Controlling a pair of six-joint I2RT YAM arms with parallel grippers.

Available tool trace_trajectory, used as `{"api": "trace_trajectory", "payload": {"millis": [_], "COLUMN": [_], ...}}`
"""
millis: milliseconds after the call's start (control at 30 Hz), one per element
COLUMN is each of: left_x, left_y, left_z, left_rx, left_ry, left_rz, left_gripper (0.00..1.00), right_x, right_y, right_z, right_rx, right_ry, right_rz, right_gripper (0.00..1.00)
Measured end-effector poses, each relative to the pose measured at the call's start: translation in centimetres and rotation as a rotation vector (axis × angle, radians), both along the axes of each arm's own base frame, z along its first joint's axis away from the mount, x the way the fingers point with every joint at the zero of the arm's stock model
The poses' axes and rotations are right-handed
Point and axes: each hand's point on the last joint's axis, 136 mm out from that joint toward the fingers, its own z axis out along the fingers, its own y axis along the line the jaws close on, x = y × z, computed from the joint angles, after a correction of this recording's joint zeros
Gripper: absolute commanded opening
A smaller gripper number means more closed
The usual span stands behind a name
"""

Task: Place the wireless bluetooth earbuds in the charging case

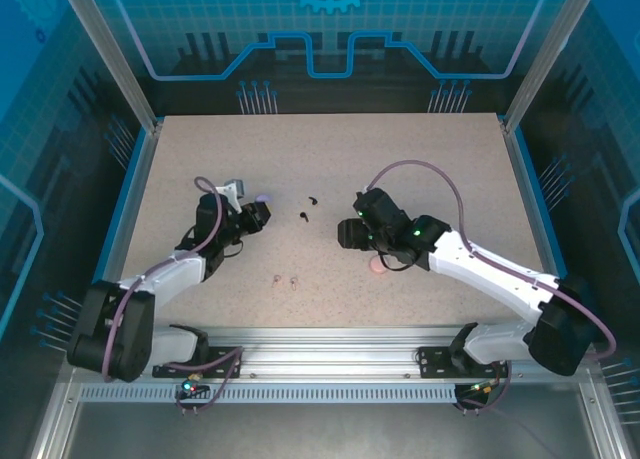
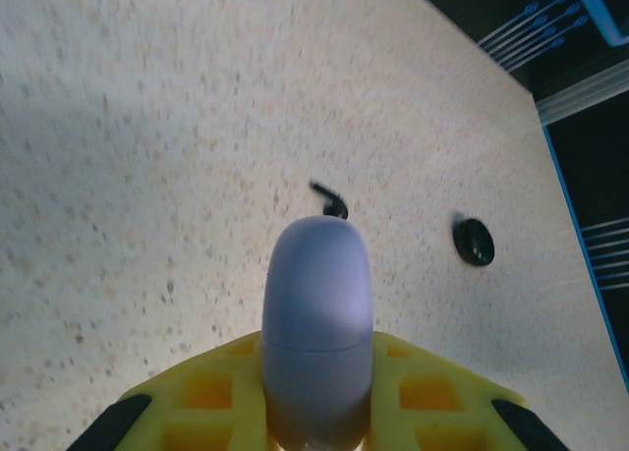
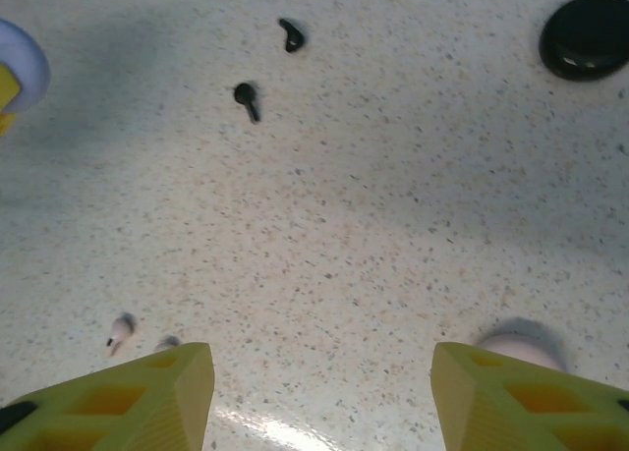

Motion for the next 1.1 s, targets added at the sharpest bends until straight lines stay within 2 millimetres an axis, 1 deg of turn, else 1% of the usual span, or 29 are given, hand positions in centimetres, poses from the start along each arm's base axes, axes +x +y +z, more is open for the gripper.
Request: {"api": "trace_trajectory", "payload": {"millis": [67,133,267,300,400,467,633,700,800,867,933,1033,1100], "left_x": [-0.1,-0.2,-0.2,-0.3,-0.3,-0.4,-0.6,-0.8,-1.2,-1.1,-1.0,-1.1,-1.3], "left_y": [-0.5,-0.9,-1.4,-1.5,-1.7,-1.7,-1.6,-1.5,-0.9,-0.6,-0.4,-0.3,-0.1], "left_z": [-1.5,-2.9,-4.8,-5.1,-5.5,-5.9,-7.2,-7.5,-8.2,-8.2,-8.2,-8.1,-8.0], "left_rx": [-0.026,-0.051,-0.088,-0.095,-0.109,-0.110,-0.106,-0.105,-0.107,-0.111,-0.113,-0.117,-0.115], "left_ry": [0.053,0.099,0.159,0.169,0.182,0.194,0.229,0.239,0.258,0.258,0.259,0.259,0.265], "left_rz": [-0.014,-0.021,-0.030,-0.029,-0.033,-0.036,-0.036,-0.031,-0.019,-0.014,-0.012,-0.012,-0.008], "left_gripper": [0.00,0.00,0.00,0.04,0.06,0.09,0.13,0.15,0.20,0.22,0.27,0.29,0.34], "right_x": [0.1,0.3,0.8,0.8,0.9,0.9,0.7,0.6,0.3,0.1,0.0,-0.2,-0.4], "right_y": [-0.2,0.0,0.2,0.3,0.0,-0.5,-1.8,-2.1,-2.5,-2.7,-2.9,-3.2,-3.4], "right_z": [-0.4,-0.3,1.0,1.4,2.1,2.0,1.8,2.0,2.0,1.8,1.4,0.7,0.3], "right_rx": [-0.031,-0.054,-0.063,-0.063,-0.069,-0.081,-0.109,-0.108,-0.107,-0.111,-0.122,-0.143,-0.159], "right_ry": [0.022,0.039,0.041,0.039,0.036,0.046,0.067,0.064,0.062,0.064,0.071,0.079,0.083], "right_rz": [-0.009,-0.011,-0.011,-0.011,-0.010,-0.018,-0.040,-0.043,-0.046,-0.046,-0.047,-0.040,-0.032], "right_gripper": [0.64,0.64,0.65,0.65,0.65,0.66,0.66,0.66,0.68,0.68,0.69,0.72,0.75]}}
